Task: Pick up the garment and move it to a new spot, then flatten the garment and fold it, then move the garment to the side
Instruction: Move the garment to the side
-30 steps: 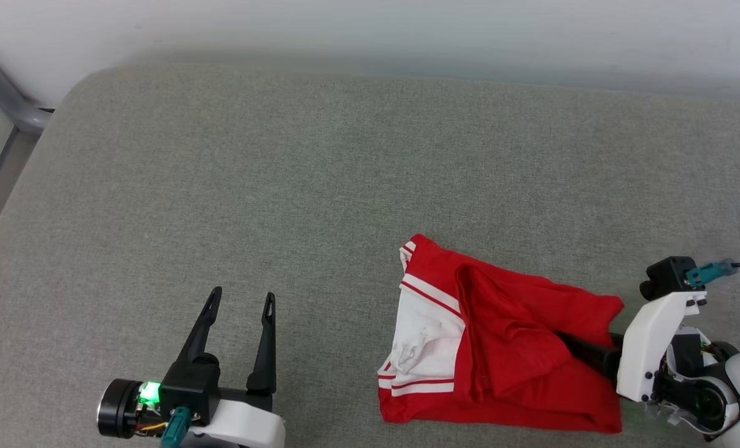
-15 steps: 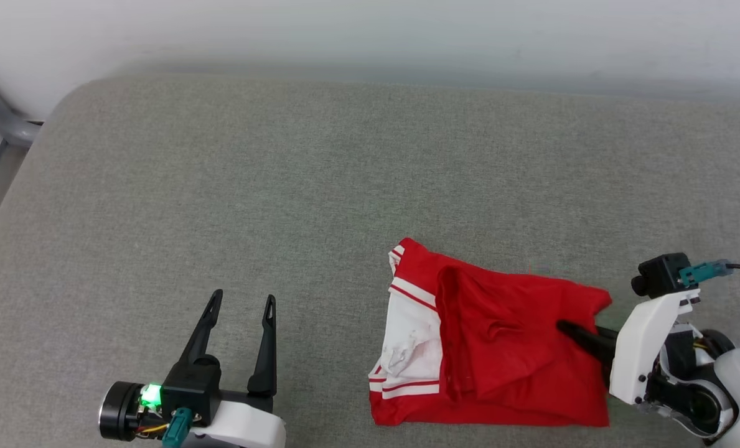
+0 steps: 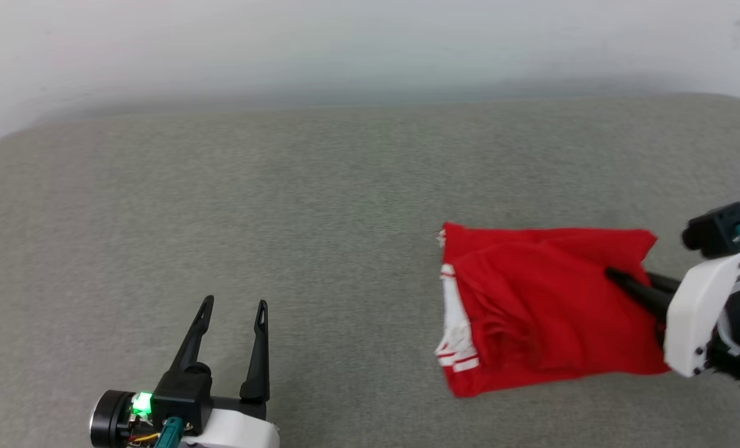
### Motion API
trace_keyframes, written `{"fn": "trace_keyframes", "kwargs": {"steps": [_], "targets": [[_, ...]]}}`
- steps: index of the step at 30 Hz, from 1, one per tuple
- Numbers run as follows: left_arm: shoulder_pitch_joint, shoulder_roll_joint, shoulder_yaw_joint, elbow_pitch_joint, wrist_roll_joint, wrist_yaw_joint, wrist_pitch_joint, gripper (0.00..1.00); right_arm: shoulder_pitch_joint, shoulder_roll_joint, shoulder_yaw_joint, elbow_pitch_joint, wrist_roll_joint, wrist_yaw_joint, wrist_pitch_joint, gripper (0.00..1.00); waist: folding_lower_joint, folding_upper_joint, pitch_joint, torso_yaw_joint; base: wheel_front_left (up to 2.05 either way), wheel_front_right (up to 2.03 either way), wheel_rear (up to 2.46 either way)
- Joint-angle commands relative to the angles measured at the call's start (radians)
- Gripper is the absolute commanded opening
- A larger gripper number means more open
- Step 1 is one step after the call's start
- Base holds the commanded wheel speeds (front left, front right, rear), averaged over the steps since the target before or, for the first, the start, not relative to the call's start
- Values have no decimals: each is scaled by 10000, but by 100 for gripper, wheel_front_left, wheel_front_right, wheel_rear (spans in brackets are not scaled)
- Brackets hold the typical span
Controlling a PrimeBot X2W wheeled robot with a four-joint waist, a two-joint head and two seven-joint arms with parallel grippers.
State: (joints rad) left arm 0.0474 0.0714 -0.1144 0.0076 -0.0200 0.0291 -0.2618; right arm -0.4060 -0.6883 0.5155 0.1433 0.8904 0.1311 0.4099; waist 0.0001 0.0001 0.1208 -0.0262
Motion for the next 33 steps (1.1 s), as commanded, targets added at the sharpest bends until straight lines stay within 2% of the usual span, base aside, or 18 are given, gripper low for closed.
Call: {"fn": "trace_keyframes", "kwargs": {"steps": [1, 7, 12, 20, 26, 33], "targets": [[-30, 11, 65, -80, 43, 40, -40, 100, -193, -142, -79, -71, -31, -9, -11, 0, -1, -1, 94, -402, 0, 0, 0], [-309, 95, 99, -347, 140, 40, -32, 100, -597, -739, -645, -129, -141, -9, 205, 0, -1, -1, 694, -1120, 0, 0, 0], [-816, 262, 84, -612, 240, -5, -32, 100, -1047, -1359, -1232, 394, -230, -9, 314, 0, -1, -1, 1483, -1288, 0, 0, 0], [-1554, 435, -179, -1055, 400, -67, -32, 100, -2003, -2342, -1972, 2036, -894, -11, 515, 0, -1, -1, 2705, -952, 0, 0, 0], [-1936, 486, -347, -1335, 409, 11, -32, 100, -2540, -2664, -2682, 3473, -1408, -11, 365, 0, -1, -1, 3417, -613, 0, 0, 0], [-2263, 600, -461, -1535, 363, 59, -32, 100, -3160, -2719, -3588, 4785, -2135, -12, 190, 0, -1, -1, 3901, -377, 0, 0, 0]]}}
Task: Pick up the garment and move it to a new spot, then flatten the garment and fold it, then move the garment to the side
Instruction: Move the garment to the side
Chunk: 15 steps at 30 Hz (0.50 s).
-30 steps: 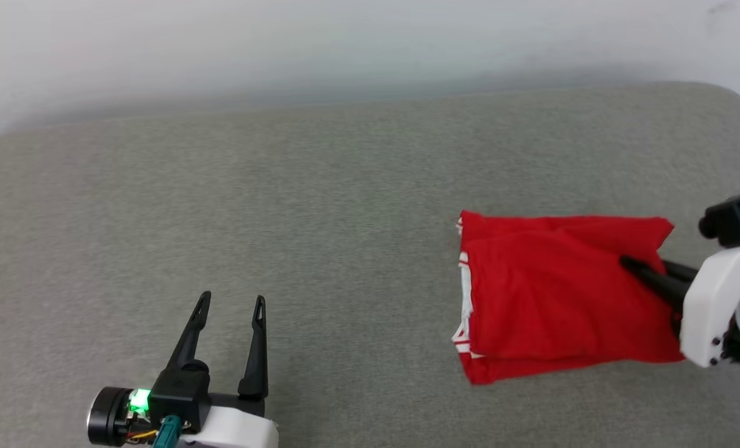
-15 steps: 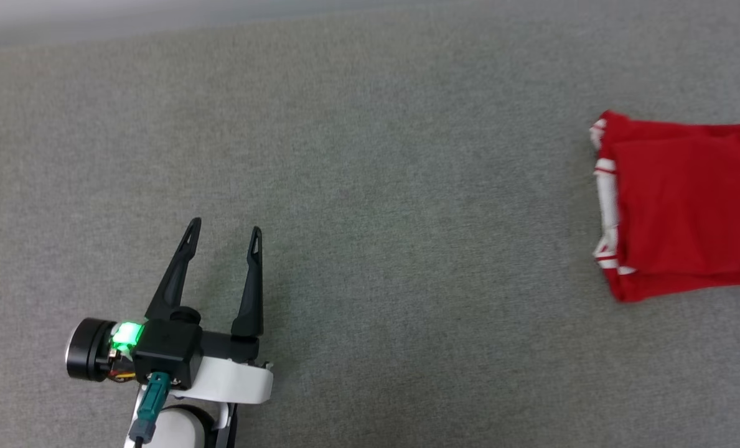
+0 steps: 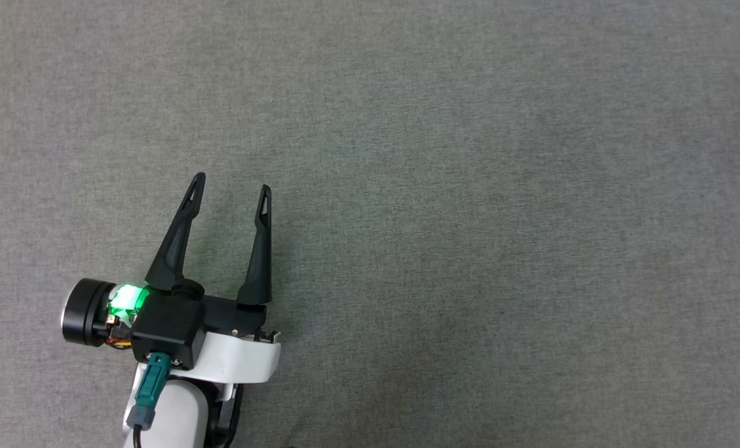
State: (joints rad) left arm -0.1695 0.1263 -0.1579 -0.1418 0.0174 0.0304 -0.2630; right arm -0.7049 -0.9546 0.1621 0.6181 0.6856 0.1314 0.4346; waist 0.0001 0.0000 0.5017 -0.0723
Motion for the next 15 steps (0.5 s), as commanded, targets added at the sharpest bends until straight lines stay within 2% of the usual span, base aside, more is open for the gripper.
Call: {"fn": "trace_keyframes", "kwargs": {"steps": [1, 4, 5, 6, 7, 15], "targets": [[-115, 68, -32, -48, -13, 63, -20, 100, -247, -4, -155, 207, -169, -16, -43, 0, -1, 0, 112, 98, 0, 0, 0], [-187, 91, -68, -69, -9, 114, -20, 100, -384, 209, -346, 548, -431, -16, -6, 0, -1, 0, 103, 129, 0, 0, 0], [-196, 92, -83, -77, -13, 136, -20, 100, -431, 308, -412, 620, -491, -16, -19, 33, -1, 0, 66, 135, 0, 0, 0], [-181, 91, -95, -62, -17, 163, -20, 100, -474, 407, -486, 710, -566, -16, -40, 77, -1, 0, 3, 130, 0, 0, 0], [-148, 93, -100, -54, -33, 184, -20, 100, -480, 492, -523, 762, -661, -15, -70, 100, -1, 0, -71, 118, 0, 0, 0], [347, 111, -79, 64, -184, 374, -20, 100, -381, 987, -907, 710, -1833, -15, -1084, 100, -1, 0, -1124, -13, 0, 0, 0]]}}
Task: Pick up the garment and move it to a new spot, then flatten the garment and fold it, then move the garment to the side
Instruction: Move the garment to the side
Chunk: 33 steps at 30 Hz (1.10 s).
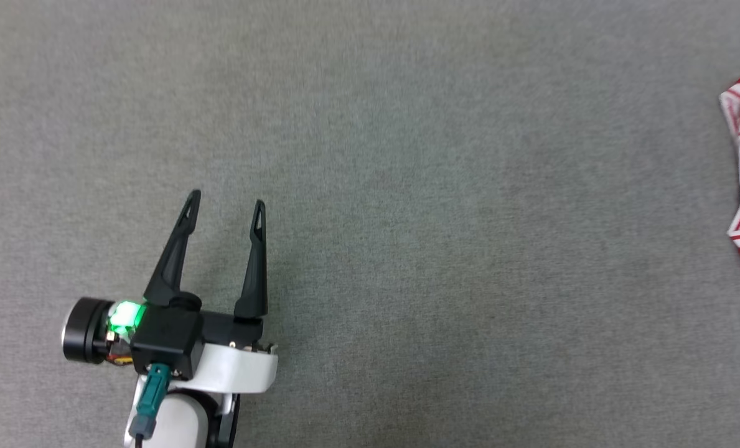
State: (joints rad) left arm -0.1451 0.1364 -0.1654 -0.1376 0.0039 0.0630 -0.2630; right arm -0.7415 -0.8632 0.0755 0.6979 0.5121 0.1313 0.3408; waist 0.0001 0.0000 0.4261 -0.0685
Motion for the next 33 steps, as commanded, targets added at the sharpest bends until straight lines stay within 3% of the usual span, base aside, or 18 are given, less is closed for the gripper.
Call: {"fn": "trace_keyframes", "kwargs": {"steps": [1, 8, 18, 25, 33], "targets": [[188, 3, -3, 21, -69, 64, -20, 100, 20, 136, -106, -195, -216, -14, -325, 100, -1, 0, -524, -61, 0, 0, 0], [890, -81, 113, 117, -254, 237, -20, 100, 517, 1004, -741, -1522, -1324, -13, -2330, 100, -1, 0, -1602, -22, 0, 0, 0], [1884, -275, 515, 304, -631, 214, -20, 100, 1670, 3268, -1097, -4164, -2889, -13, -4667, 100, -1, 0, -2935, 239, 0, 0, 0], [2278, -371, 665, 546, -733, 90, -20, 100, 2970, 4707, -521, -5151, -3222, -14, -5472, 100, -1, 0, -3567, 522, 0, 0, 0], [2486, -484, 931, 827, -862, 27, -20, 100, 4379, 5873, -422, -5551, -3357, -14, -5875, 100, -1, 0, -3947, 654, 0, 0, 0]]}}
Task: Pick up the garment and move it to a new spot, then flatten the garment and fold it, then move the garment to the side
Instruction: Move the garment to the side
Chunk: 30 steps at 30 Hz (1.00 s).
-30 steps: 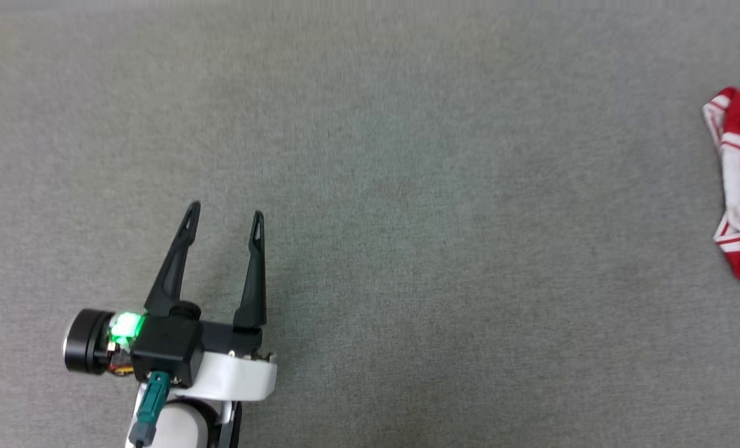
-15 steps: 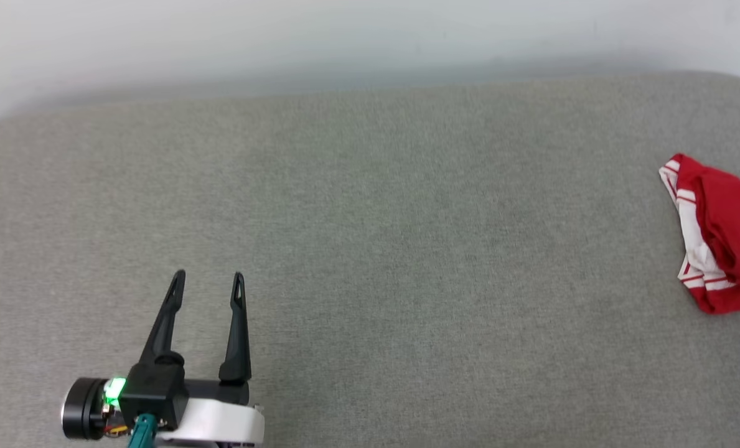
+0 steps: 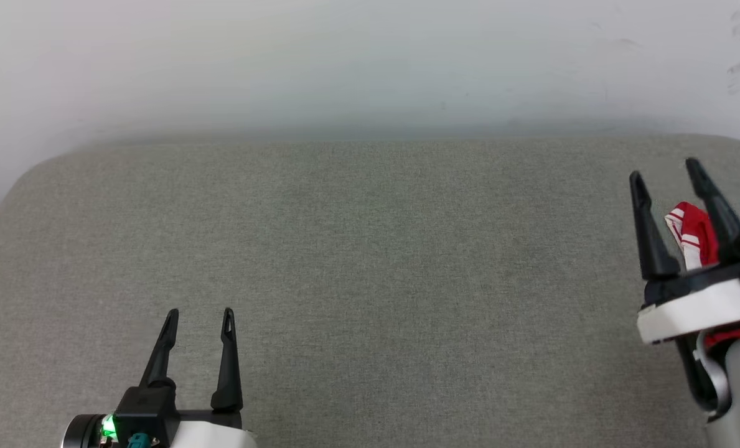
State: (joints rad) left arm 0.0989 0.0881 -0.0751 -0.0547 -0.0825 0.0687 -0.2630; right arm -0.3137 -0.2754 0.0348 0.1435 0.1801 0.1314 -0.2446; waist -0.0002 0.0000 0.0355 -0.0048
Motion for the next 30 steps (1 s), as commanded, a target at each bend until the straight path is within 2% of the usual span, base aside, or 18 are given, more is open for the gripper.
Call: {"fn": "trace_keyframes", "kwargs": {"steps": [1, 10, 17, 30], "targets": [[68, -22, 60, 40, -27, -51, -20, 100, 326, 149, -3, -12, -42, -16, -54, 100, 2, 0, -91, 34, 0, 0, 0], [263, -142, 265, 481, -65, -238, -20, 100, 2104, 1144, -525, 10, -211, -15, -198, 100, 2, 0, -452, 86, 0, 0, 0], [402, -196, 283, 670, -46, -443, -20, 100, 3118, 1731, -747, -638, -281, -13, -209, 100, 2, 0, -631, 95, 0, 0, 0], [610, -294, 489, 781, -157, -726, -20, 100, 4375, 2231, -840, -1392, -316, -13, -204, 100, 2, 0, -907, 174, 0, 0, 0]]}}
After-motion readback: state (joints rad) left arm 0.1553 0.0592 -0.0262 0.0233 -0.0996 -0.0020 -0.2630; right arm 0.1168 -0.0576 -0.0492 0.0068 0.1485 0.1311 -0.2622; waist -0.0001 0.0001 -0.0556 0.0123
